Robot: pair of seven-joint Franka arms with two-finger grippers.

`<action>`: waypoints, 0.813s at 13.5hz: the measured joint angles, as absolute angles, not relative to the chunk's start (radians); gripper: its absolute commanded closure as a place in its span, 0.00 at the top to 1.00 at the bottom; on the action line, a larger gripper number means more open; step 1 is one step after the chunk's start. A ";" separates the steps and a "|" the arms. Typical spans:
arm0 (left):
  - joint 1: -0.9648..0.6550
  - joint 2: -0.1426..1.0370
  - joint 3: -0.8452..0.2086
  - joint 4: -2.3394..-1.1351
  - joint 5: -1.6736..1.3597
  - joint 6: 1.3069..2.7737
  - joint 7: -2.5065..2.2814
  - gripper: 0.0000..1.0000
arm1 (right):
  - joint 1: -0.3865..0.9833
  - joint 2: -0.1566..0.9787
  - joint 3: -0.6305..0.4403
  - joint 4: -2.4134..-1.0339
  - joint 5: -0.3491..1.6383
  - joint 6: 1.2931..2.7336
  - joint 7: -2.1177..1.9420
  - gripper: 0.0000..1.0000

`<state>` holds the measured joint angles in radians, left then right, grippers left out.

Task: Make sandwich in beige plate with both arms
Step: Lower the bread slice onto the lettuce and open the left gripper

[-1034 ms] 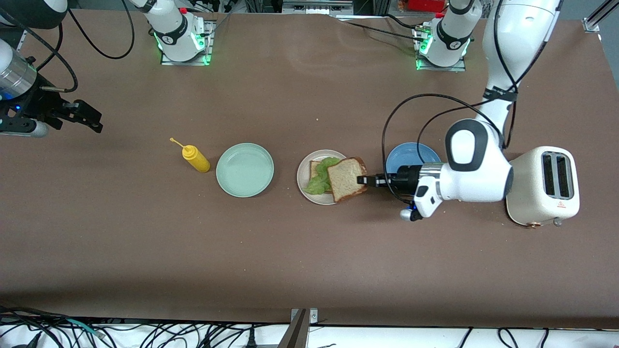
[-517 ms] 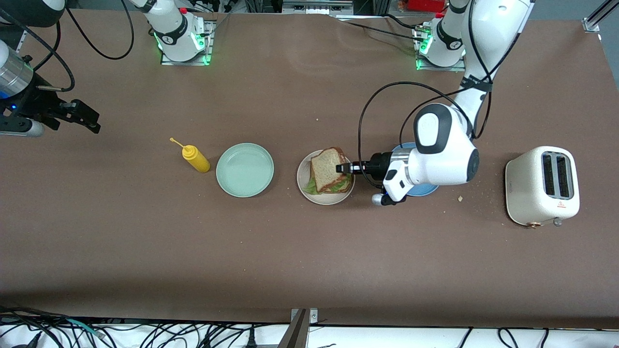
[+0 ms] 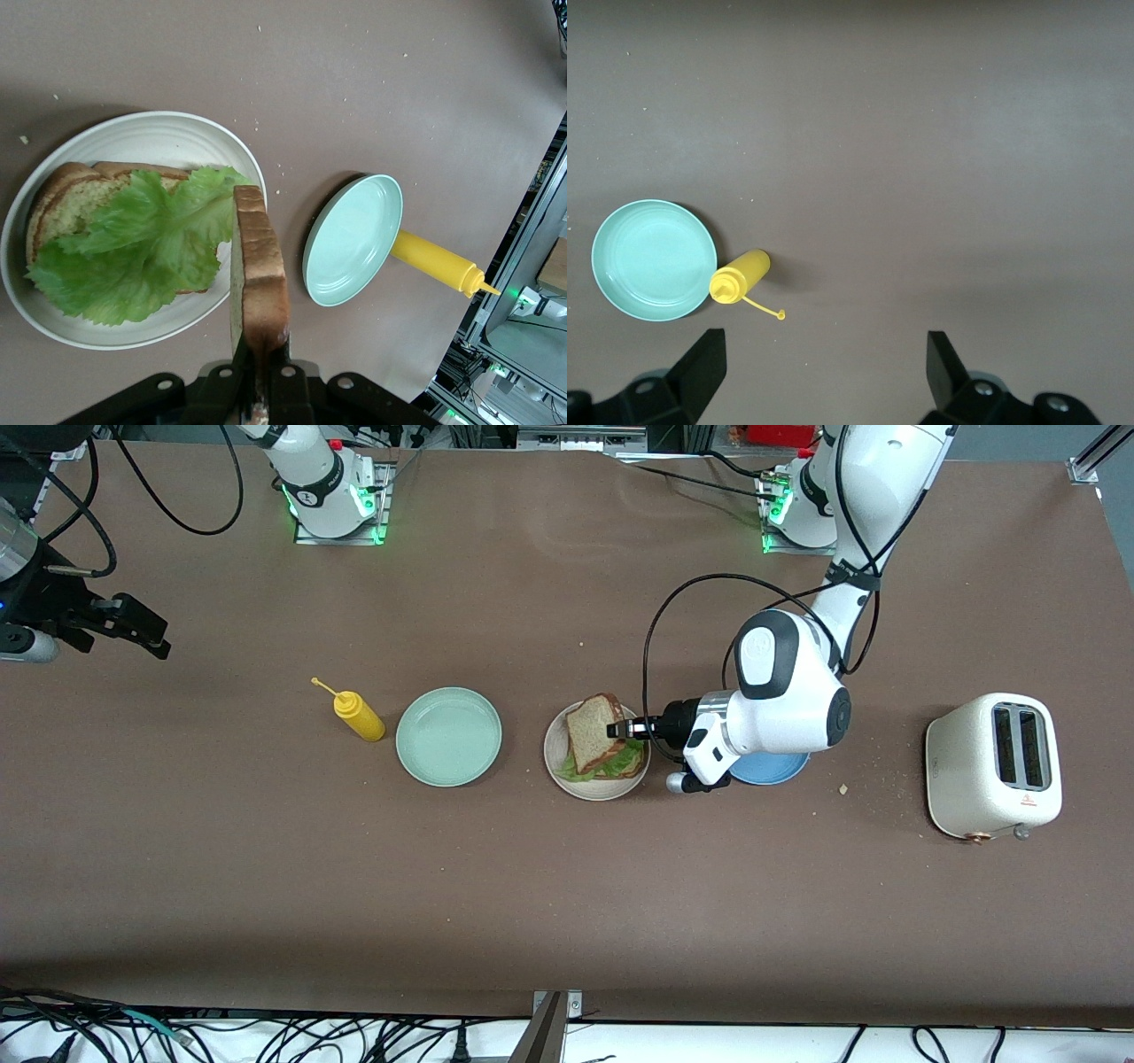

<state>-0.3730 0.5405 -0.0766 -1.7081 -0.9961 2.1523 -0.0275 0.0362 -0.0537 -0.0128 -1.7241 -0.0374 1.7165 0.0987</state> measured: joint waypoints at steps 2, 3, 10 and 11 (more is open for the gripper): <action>-0.374 0.546 -0.088 -1.709 -1.010 2.170 -0.027 0.00 | 0.036 -0.054 -0.013 -1.718 -0.037 1.696 0.098 1.00; -0.374 0.550 -0.097 -1.710 -1.010 2.185 -0.027 0.00 | 0.036 -0.054 -0.013 -1.712 -0.037 1.691 0.098 1.00; -0.377 0.592 -0.110 -1.713 -1.010 2.221 -0.027 0.02 | 0.036 -0.054 -0.010 -1.702 -0.037 1.656 0.098 1.00; -0.377 0.597 -0.110 -1.713 -1.010 2.222 -0.027 0.23 | 0.036 -0.054 -0.010 -1.702 -0.037 1.655 0.098 1.00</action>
<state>-0.3771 0.5967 -0.1096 -1.7127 -1.0105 2.2215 -0.0274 0.0361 -0.0544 -0.0103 -1.7019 -0.0374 1.6552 0.0983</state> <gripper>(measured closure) 0.916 0.000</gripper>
